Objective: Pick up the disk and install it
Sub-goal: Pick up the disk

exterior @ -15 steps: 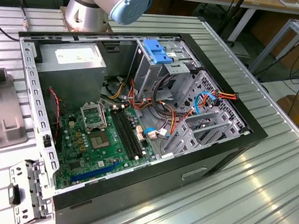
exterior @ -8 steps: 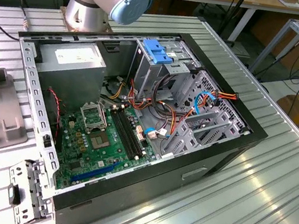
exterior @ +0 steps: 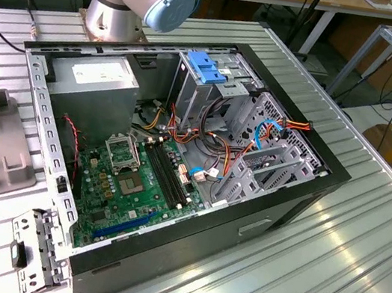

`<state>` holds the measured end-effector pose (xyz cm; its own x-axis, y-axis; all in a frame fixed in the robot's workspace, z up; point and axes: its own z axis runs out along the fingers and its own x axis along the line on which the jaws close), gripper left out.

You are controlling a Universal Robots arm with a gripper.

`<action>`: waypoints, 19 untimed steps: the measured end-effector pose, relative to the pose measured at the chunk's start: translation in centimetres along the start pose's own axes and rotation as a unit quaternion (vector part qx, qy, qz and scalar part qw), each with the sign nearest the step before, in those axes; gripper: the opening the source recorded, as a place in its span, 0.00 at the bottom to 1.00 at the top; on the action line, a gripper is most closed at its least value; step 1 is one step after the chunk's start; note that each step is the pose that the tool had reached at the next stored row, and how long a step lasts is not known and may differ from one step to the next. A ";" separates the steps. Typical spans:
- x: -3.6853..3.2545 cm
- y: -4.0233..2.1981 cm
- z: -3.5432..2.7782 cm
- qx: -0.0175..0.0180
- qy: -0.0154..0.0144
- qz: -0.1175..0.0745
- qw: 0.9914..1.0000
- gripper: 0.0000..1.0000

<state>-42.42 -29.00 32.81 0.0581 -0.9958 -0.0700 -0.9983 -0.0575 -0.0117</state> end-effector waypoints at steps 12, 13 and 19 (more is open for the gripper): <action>-0.07 -0.01 -1.06 0.000 -0.001 0.000 1.000 0.36; -0.08 -0.01 -1.13 0.000 -0.001 0.000 1.000 0.36; -0.14 -0.02 -2.01 0.000 -0.002 0.000 1.000 0.36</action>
<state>-42.42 -29.00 34.83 0.0582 -0.9955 -0.0742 -0.9983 -0.0574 -0.0119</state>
